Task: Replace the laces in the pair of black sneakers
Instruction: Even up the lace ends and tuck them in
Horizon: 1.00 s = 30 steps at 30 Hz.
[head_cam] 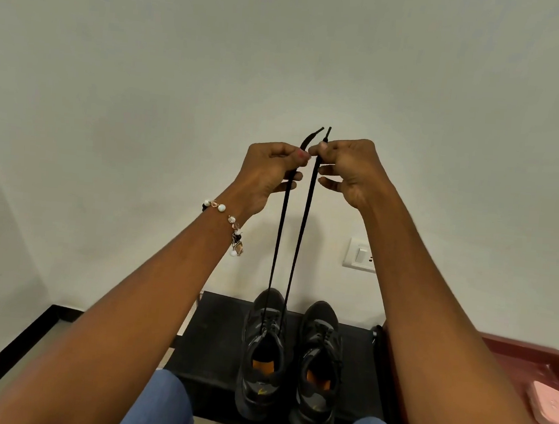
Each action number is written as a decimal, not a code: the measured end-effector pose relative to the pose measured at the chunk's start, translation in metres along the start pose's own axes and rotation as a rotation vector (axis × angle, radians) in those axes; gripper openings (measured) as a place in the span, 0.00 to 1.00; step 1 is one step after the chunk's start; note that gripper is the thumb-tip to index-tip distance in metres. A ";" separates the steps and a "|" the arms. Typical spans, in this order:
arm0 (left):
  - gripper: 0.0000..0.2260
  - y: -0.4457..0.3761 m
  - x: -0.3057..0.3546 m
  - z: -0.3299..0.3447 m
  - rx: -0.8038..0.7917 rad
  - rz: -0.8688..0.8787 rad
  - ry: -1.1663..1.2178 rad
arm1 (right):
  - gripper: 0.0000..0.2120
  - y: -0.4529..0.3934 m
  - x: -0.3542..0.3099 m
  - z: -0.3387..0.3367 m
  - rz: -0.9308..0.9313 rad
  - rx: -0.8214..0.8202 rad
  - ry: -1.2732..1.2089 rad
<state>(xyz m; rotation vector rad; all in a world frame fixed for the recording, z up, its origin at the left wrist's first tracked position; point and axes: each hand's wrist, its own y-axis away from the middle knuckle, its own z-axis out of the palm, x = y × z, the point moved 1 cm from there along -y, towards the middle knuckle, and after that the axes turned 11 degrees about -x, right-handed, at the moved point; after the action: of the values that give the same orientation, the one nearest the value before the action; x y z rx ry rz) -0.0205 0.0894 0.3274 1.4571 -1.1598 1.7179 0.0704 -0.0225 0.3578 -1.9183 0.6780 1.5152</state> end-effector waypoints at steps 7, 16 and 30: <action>0.04 -0.001 0.004 -0.002 -0.109 0.026 -0.123 | 0.04 0.000 -0.006 0.003 -0.054 0.038 0.112; 0.02 -0.001 0.007 -0.006 -0.002 0.008 -0.092 | 0.07 0.007 0.006 0.006 0.087 0.014 -0.179; 0.16 -0.003 0.003 -0.005 0.213 -0.081 -0.094 | 0.29 0.016 0.048 0.021 -0.245 -0.016 0.159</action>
<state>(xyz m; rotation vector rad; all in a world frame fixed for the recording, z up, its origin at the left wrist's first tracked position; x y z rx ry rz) -0.0210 0.0951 0.3307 1.7050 -0.9742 1.7764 0.0556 -0.0193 0.3055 -2.0659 0.4779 1.2314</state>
